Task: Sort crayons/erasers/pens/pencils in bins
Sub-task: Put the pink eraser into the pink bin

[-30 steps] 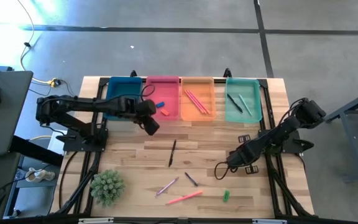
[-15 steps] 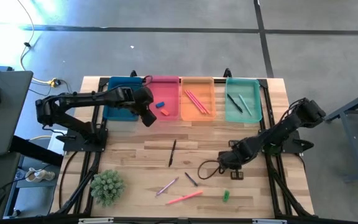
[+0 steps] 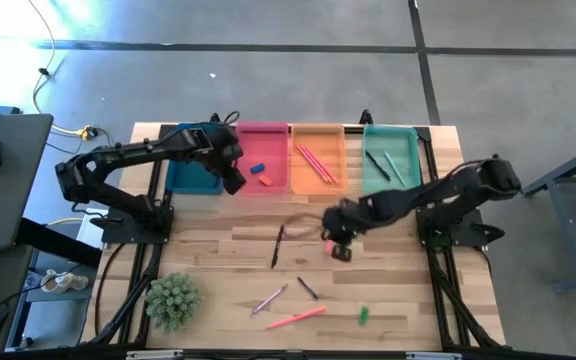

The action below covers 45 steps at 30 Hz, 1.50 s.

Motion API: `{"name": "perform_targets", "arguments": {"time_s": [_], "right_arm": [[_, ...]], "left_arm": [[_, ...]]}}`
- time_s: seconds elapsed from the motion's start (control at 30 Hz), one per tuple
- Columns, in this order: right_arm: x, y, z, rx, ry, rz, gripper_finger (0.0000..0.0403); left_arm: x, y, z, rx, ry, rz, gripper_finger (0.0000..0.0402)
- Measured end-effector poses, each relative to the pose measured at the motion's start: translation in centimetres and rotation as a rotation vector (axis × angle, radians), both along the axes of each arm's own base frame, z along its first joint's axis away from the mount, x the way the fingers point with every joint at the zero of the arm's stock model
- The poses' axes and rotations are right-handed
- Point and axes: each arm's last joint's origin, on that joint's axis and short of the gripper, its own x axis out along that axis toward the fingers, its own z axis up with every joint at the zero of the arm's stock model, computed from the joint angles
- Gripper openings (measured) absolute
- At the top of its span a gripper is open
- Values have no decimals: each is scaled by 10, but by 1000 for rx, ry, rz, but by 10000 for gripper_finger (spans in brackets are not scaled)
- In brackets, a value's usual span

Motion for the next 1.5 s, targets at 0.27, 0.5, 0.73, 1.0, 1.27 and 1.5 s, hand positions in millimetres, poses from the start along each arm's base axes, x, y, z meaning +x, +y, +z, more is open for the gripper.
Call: {"name": "perform_targets", "arguments": {"time_s": [0.27,0.5,0.73,1.0,1.27,1.5], "right_arm": [[14,-41,18,6,-91,-93,53],[15,-41,18,282,-54,-342,110],[21,-18,8,519,27,-665,211],[28,0,-13,620,123,-843,229],[46,8,11,661,19,-860,203],[42,3,24,547,79,-901,186]], "left_arm": [[-7,9,0,20,6,0,154],[-8,10,0,21,6,3,154],[-6,12,1,43,-15,4,154],[-1,16,4,95,-67,-4,154],[-1,16,5,121,-69,-43,154],[-1,17,5,141,-59,-72,154]]}}
